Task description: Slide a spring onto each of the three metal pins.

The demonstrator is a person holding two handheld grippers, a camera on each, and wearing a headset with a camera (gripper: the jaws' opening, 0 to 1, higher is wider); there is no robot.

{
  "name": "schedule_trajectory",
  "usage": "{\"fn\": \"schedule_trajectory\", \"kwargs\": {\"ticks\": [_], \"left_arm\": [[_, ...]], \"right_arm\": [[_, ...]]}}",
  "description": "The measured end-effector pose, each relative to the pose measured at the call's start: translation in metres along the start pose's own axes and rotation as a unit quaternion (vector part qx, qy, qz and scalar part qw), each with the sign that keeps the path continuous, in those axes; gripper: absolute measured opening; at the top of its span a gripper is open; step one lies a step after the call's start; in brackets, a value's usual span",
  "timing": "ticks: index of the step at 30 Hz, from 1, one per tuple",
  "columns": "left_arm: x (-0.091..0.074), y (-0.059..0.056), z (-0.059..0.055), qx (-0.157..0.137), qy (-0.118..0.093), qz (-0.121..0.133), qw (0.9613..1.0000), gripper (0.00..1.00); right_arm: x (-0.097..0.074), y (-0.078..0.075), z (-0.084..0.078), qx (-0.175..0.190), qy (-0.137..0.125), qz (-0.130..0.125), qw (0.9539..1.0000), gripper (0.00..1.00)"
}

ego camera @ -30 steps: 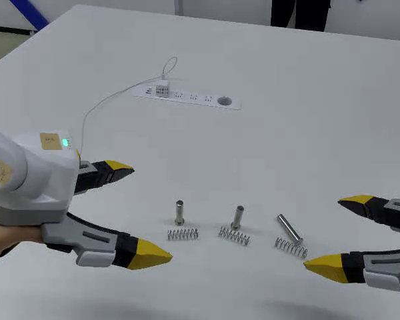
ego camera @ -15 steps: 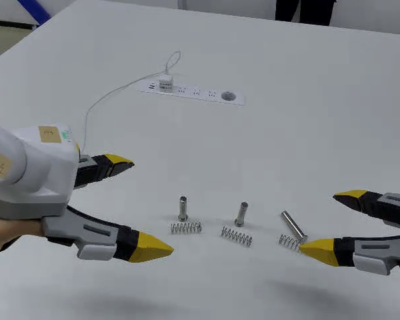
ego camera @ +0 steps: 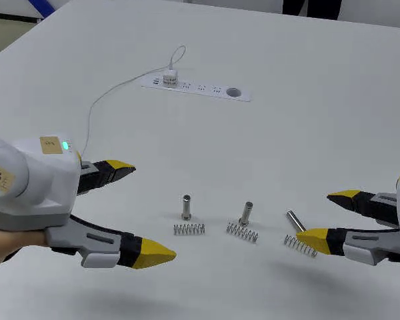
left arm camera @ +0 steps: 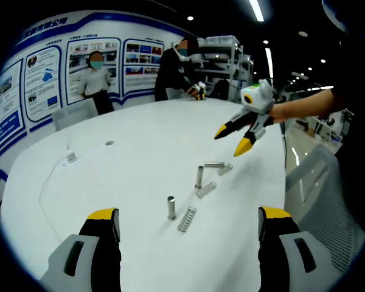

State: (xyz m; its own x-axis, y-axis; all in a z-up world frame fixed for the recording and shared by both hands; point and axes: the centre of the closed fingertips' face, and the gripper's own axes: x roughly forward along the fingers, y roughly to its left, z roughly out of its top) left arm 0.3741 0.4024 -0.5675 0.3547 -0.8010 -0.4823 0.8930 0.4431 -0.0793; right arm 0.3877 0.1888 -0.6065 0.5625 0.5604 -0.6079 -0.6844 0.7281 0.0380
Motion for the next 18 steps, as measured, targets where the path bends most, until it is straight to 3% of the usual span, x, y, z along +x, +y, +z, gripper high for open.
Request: {"fn": "schedule_trajectory", "kwargs": {"ticks": [5,18], "left_arm": [[0.000,-0.002,0.006,0.000,-0.013,-0.002,0.9999,0.95],[0.002,-0.005,0.006,0.014,-0.005,-0.008,0.9999,0.96]], "right_arm": [[0.006,-0.004,-0.001,0.009,0.003,-0.010,0.9999,0.52],[0.027,-0.019,-0.009,0.033,0.022,-0.027,0.9988,0.32]]}}
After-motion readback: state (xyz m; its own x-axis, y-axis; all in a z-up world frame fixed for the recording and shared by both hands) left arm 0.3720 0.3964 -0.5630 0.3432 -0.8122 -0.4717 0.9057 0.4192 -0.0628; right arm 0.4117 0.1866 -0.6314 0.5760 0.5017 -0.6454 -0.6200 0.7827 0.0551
